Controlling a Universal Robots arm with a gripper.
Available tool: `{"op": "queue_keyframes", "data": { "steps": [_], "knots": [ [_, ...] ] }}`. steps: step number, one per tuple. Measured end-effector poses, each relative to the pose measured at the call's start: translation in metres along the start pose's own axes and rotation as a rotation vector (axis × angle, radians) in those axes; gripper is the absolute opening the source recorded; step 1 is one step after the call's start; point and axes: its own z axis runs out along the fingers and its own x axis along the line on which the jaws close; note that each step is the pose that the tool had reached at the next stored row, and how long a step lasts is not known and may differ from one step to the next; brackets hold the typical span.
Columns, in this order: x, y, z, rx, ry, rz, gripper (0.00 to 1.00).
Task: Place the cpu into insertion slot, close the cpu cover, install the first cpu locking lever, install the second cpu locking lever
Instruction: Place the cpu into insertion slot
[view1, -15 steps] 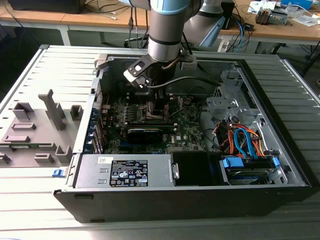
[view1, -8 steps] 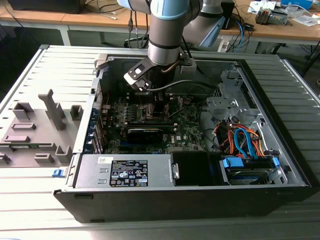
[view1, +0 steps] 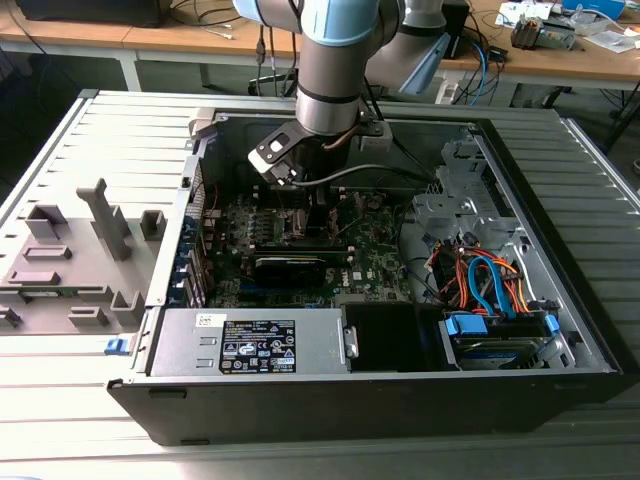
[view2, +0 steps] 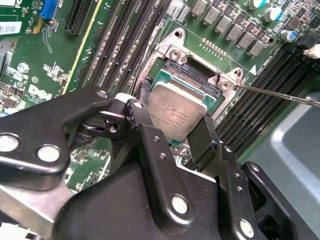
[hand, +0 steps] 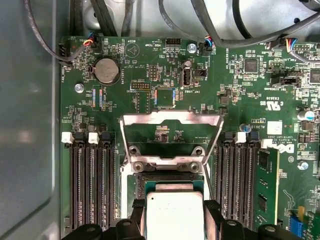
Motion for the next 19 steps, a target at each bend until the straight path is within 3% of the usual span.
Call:
{"op": "queue_keyframes", "data": {
  "steps": [6,13,19],
  "knots": [
    [0.0057,0.0004,0.0010,0.0002,0.0002,0.004,0.55],
    [0.0061,0.0007,0.0057,0.0014,0.0014,0.029,0.55],
    [0.0058,0.0008,0.0077,0.0008,0.0009,0.017,0.55]
  ]
}}
